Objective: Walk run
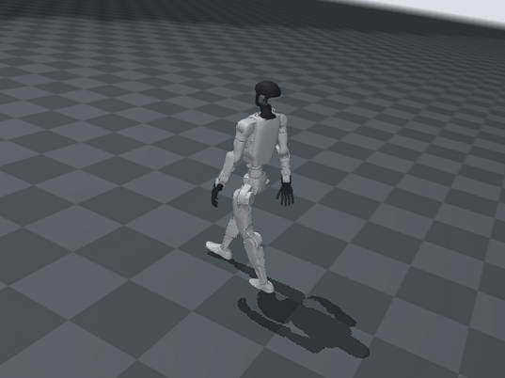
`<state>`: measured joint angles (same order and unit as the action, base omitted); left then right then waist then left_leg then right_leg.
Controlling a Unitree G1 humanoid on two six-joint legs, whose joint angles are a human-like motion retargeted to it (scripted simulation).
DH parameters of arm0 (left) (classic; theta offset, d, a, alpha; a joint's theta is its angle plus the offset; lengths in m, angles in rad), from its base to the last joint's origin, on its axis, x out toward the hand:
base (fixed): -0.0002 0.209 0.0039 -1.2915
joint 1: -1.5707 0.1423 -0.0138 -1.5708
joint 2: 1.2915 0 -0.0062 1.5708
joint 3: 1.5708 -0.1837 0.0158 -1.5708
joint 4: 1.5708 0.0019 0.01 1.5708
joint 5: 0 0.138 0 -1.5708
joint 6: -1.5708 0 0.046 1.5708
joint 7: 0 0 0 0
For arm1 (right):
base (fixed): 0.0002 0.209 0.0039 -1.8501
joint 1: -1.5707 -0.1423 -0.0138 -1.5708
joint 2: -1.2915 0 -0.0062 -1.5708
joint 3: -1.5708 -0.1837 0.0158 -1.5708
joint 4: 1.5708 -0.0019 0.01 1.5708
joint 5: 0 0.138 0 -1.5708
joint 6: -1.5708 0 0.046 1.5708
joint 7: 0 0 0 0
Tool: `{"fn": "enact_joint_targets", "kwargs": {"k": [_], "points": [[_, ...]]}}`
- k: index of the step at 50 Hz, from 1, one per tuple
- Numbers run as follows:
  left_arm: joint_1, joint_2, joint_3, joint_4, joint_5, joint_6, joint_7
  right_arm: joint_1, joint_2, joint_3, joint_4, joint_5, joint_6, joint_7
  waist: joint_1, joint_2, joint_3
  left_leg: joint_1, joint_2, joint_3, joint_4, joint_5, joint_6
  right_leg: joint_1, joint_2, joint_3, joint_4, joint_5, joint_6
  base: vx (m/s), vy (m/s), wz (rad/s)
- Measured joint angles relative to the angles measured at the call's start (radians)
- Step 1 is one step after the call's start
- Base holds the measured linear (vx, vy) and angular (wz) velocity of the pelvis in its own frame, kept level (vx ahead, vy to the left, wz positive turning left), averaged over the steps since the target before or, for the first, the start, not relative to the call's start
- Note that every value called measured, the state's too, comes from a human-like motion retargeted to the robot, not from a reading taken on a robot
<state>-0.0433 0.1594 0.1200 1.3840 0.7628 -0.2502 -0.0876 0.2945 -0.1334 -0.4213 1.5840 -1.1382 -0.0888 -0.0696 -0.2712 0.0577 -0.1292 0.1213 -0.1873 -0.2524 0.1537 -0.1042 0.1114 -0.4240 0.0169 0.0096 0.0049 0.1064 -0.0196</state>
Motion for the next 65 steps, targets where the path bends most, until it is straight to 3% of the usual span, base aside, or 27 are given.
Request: {"fn": "enact_joint_targets", "kwargs": {"k": [3, 7, 8, 10, 12, 15, 18, 20, 23, 25, 29, 32, 35, 38, 40, 41, 44, 45, 49, 53, 55, 58, 61, 65], "points": [[0.080, -0.011, 0.025, 0.112, 0.079, 0.071, 0.001, 0.002, -0.004, -0.015, 0.020, 0.016, 0.008, -0.007, -0.054, 0.033, -0.025, 0.005, 0.042, -0.008, 0.069, 0.155, -0.106, 0.032, 0.007, 0.045, 0.048, 0.028, 0.027, 0.98, -0.39, 0.95], [0.183, -0.030, 0.028, 0.246, 0.107, 0.175, -0.014, -0.042, -0.026, -0.019, 0.061, 0.080, 0.006, -0.003, -0.081, 0.047, -0.042, -0.072, 0.066, 0.023, 0.298, 0.490, -0.331, 0.079, -0.004, 0.019, 0.108, -0.027, -0.045, 0.92, -0.27, 0.63], [0.198, -0.029, 0.028, 0.271, 0.107, 0.175, -0.035, -0.064, -0.033, -0.010, 0.066, 0.099, 0.001, -0.001, -0.084, 0.028, -0.048, -0.111, 0.038, 0.064, 0.380, 0.548, -0.363, 0.099, -0.057, -0.053, 0.114, -0.039, -0.044, 0.69, -0.10, 0.43], [0.235, -0.025, 0.035, 0.290, 0.123, 0.167, -0.087, -0.107, -0.035, 0.016, 0.067, 0.130, -0.014, 0.005, -0.070, -0.011, -0.058, -0.194, 0.024, 0.161, 0.534, 0.627, -0.373, 0.133, -0.081, -0.069, 0.117, -0.071, -0.061, 0.65, -0.20, 0.22], [0.288, -0.026, 0.055, 0.267, 0.152, 0.170, -0.117, -0.142, -0.023, 0.039, 0.047, 0.134, -0.032, 0.012, -0.063, -0.024, -0.064, -0.296, 0.066, 0.178, 0.648, 0.527, -0.319, 0.174, -0.049, -0.057, 0.100, -0.097, -0.082, 0.68, -0.44, 0.31], [0.353, -0.040, 0.102, 0.229, 0.169, 0.157, -0.087, -0.196, -0.014, 0.070, -0.017, 0.097, -0.063, 0.034, -0.016, -0.073, -0.057, -0.421, 0.129, 0.322, 0.711, 0.386, -0.178, 0.236, -0.062, -0.077, 0.077, -0.111, -0.087, 0.63, -0.30, -0.21], [0.384, -0.052, 0.136, 0.226, 0.111, 0.130, -0.046, -0.257, -0.025, 0.116, -0.090, 0.053, -0.119, 0.044, 0.051, -0.098, -0.045, -0.543, 0.150, 0.399, 0.661, 0.257, -0.100, 0.284, -0.033, -0.036, 0.063, -0.132, -0.103, 0.60, -0.20, -0.69], [0.391, -0.060, 0.160, 0.236, 0.063, 0.132, -0.046, -0.299, -0.039, 0.139, -0.132, 0.025, -0.156, 0.045, 0.074, -0.093, -0.033, -0.594, 0.156, 0.401, 0.543, 0.204, -0.091, 0.319, -0.004, -0.034, 0.055, -0.149, -0.110, 0.55, -0.14, -0.29], [0.391, -0.071, 0.188, 0.255, 0.003, 0.142, -0.081, -0.355, -0.061, 0.164, -0.177, 0.001, -0.197, 0.043, 0.097, -0.079, -0.012, -0.623, 0.139, 0.374, 0.276, 0.215, -0.070, 0.375, 0.044, -0.030, 0.054, -0.182, -0.121, 0.61, -0.14, -0.25], [0.384, -0.074, 0.192, 0.265, -0.024, 0.135, -0.111, -0.390, -0.072, 0.173, -0.194, -0.003, -0.215, 0.043, 0.109, -0.071, 0.002, -0.634, 0.167, 0.452, 0.114, 0.196, -0.048, 0.415, 0.072, -0.024, 0.055, -0.204, -0.126, 0.64, -0.13, -0.33], [0.376, -0.080, 0.180, 0.255, 0.006, 0.110, -0.123, -0.426, -0.081, 0.161, -0.201, 0.011, -0.232, 0.052, 0.126, -0.072, 0.009, -0.644, 0.109, 0.477, -0.117, 0.094, -0.081, 0.500, 0.104, -0.008, 0.043, -0.226, -0.125, 0.73, -0.10, -0.20], [0.361, -0.075, 0.173, 0.242, 0.067, 0.112, -0.103, -0.415, -0.074, 0.149, -0.193, 0.035, -0.229, 0.056, 0.143, -0.082, -0.005, -0.646, 0.103, 0.491, -0.120, 0.089, -0.079, 0.544, 0.108, 0.009, 0.057, -0.212, -0.102, 0.83, -0.06, -0.31], [0.350, -0.067, 0.185, 0.230, 0.116, 0.120, -0.068, -0.372, -0.057, 0.130, -0.166, 0.038, -0.224, 0.052, 0.190, -0.112, -0.041, -0.646, 0.090, 0.460, -0.062, 0.149, 0.008, 0.571, 0.091, 0.056, 0.088, -0.137, -0.042, 0.90, -0.04, -0.81], [0.337, -0.052, 0.201, 0.239, 0.094, 0.117, -0.044, -0.312, -0.037, 0.110, -0.122, 0.005, -0.195, 0.033, 0.228, -0.132, -0.076, -0.601, 0.082, 0.469, -0.054, 0.232, 0.041, 0.585, 0.058, 0.051, 0.158, 0.061, 0.062, 1.10, 0.02, -0.88], [0.318, -0.040, 0.219, 0.253, 0.052, 0.121, -0.048, -0.273, -0.020, 0.111, -0.085, -0.018, -0.156, 0.009, 0.216, -0.138, -0.092, -0.593, 0.070, 0.400, -0.010, 0.198, 0.065, 0.569, 0.054, 0.092, 0.252, 0.235, 0.156, 0.92, 0.04, -0.39], [0.297, -0.031, 0.226, 0.258, 0.027, 0.125, -0.059, -0.261, -0.014, 0.116, -0.063, -0.016, -0.138, -0.003, 0.192, -0.121, -0.088, -0.579, 0.076, 0.372, 0.007, 0.172, 0.067, 0.540, 0.092, 0.125, 0.336, 0.295, 0.186, 0.90, 0.04, 0.16], [0.232, -0.012, 0.221, 0.244, -0.031, 0.128, -0.071, -0.227, -0.011, 0.121, -0.002, -0.001, -0.110, -0.007, 0.147, -0.060, -0.070, -0.489, 0.136, 0.416, 0.002, 0.113, 0.069, 0.427, 0.173, 0.102, 0.592, 0.417, 0.251, 0.78, 0.03, 0.38], [0.210, -0.008, 0.213, 0.233, -0.047, 0.126, -0.066, -0.213, -0.012, 0.116, 0.012, 0.000, -0.104, 0.002, 0.139, -0.051, -0.064, -0.457, 0.137, 0.417, -0.006, 0.095, 0.067, 0.387, 0.171, 0.088, 0.670, 0.417, 0.276, 0.74, 0.02, 0.09], [0.111, 0.007, 0.170, 0.151, -0.065, 0.101, -0.033, -0.132, -0.002, 0.091, 0.004, -0.012, -0.080, 0.024, 0.110, 0.010, -0.044, -0.379, 0.153, 0.372, -0.032, 0.055, 0.060, 0.225, 0.159, 0.027, 0.737, 0.203, 0.172, 0.76, 0.07, 0.41], [0.037, 0.015, 0.116, 0.030, -0.043, 0.050, -0.027, -0.036, 0.004, 0.075, 0.005, 0.008, -0.073, -0.025, 0.033, 0.049, -0.022, -0.295, 0.134, 0.285, -0.060, 0.025, 0.061, 0.122, 0.082, -0.042, 0.589, 0.033, 0.096, 0.66, 0.06, 1.19], [-0.005, 0.028, 0.096, -0.017, -0.035, 0.026, -0.032, -0.008, 0.008, 0.062, 0.024, 0.024, -0.051, -0.036, 0.008, 0.029, -0.013, -0.253, 0.093, 0.256, -0.066, 0.007, 0.064, 0.103, 0.030, -0.035, 0.428, 0.026, 0.115, 0.71, -0.05, 0.96], [-0.059, 0.047, 0.084, -0.055, -0.027, 0.004, -0.031, 0.007, 0.010, 0.050, 0.076, 0.056, -0.017, -0.021, -0.017, -0.018, 0.002, -0.182, 0.032, 0.220, -0.063, -0.029, 0.067, 0.081, -0.038, 0.003, 0.211, 0.017, 0.099, 0.72, -0.11, 0.79], [-0.095, 0.056, 0.082, -0.055, -0.028, -0.021, -0.014, 0.011, 0.011, 0.047, 0.113, 0.068, 0.007, 0.013, -0.032, -0.028, 0.015, -0.116, 0.017, 0.181, -0.057, -0.060, 0.058, 0.041, -0.041, 0.057, 0.039, -0.015, 0.062, 0.62, -0.13, 0.62], [-0.100, 0.052, 0.087, -0.021, -0.058, -0.059, 0.051, 0.003, 0.011, 0.050, 0.106, 0.040, 0.023, 0.045, -0.037, -0.016, 0.021, -0.051, 0.026, 0.150, -0.046, -0.090, 0.038, 0.003, -0.032, -0.023, -0.083, -0.030, 0.107, 0.80, -0.23, 0.32]]}}
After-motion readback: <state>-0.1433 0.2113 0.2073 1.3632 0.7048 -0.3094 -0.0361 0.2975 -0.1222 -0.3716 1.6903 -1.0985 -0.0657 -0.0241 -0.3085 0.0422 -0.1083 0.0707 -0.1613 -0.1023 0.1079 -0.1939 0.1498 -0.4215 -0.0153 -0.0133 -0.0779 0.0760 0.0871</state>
